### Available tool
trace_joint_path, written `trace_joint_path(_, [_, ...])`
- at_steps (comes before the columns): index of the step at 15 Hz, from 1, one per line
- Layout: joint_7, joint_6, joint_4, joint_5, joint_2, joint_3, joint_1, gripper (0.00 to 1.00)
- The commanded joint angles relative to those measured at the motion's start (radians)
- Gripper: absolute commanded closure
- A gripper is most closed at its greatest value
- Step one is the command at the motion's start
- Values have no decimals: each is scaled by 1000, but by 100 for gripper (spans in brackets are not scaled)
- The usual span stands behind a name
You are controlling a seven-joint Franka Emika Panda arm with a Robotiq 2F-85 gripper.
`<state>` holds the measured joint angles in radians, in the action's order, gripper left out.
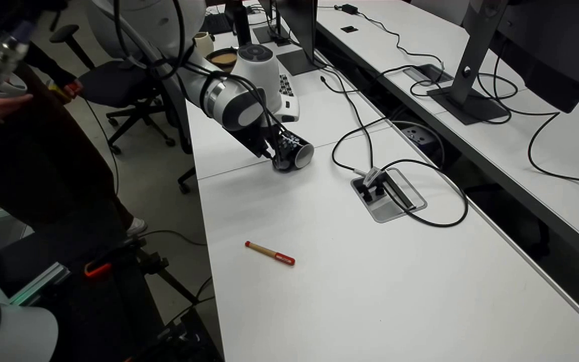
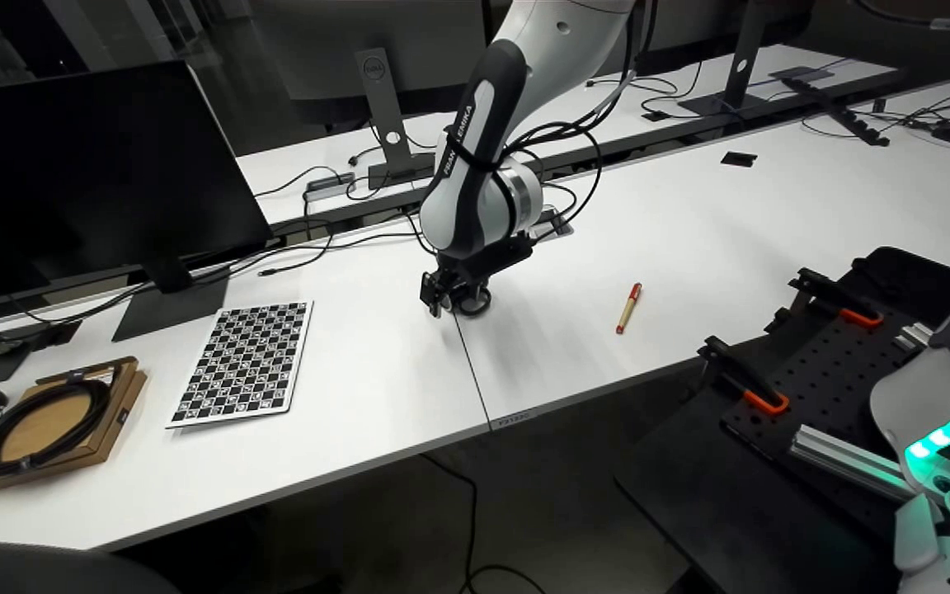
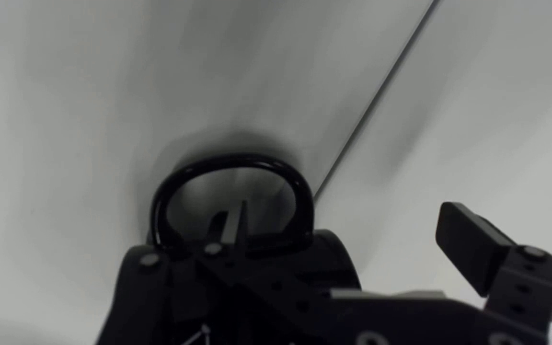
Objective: Turn the mug upside down
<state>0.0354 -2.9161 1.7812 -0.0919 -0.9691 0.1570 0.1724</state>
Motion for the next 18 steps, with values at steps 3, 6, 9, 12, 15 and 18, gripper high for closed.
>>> trace_joint_path(3, [25,25,-62,9,-44,-26,14,0])
trace_joint_path(6, [24,23,-66,12,-51,-35,17,0])
trace_joint_path(9, [22,21,-61,14,-52,-40,14,0])
trace_joint_path(12, [19,24,-60,15,-55,-41,13,0])
trace_joint_path(15, [17,28,-61,17,-55,-39,15,0])
trace_joint_path(18, [17,30,-63,20,-52,-40,24,0])
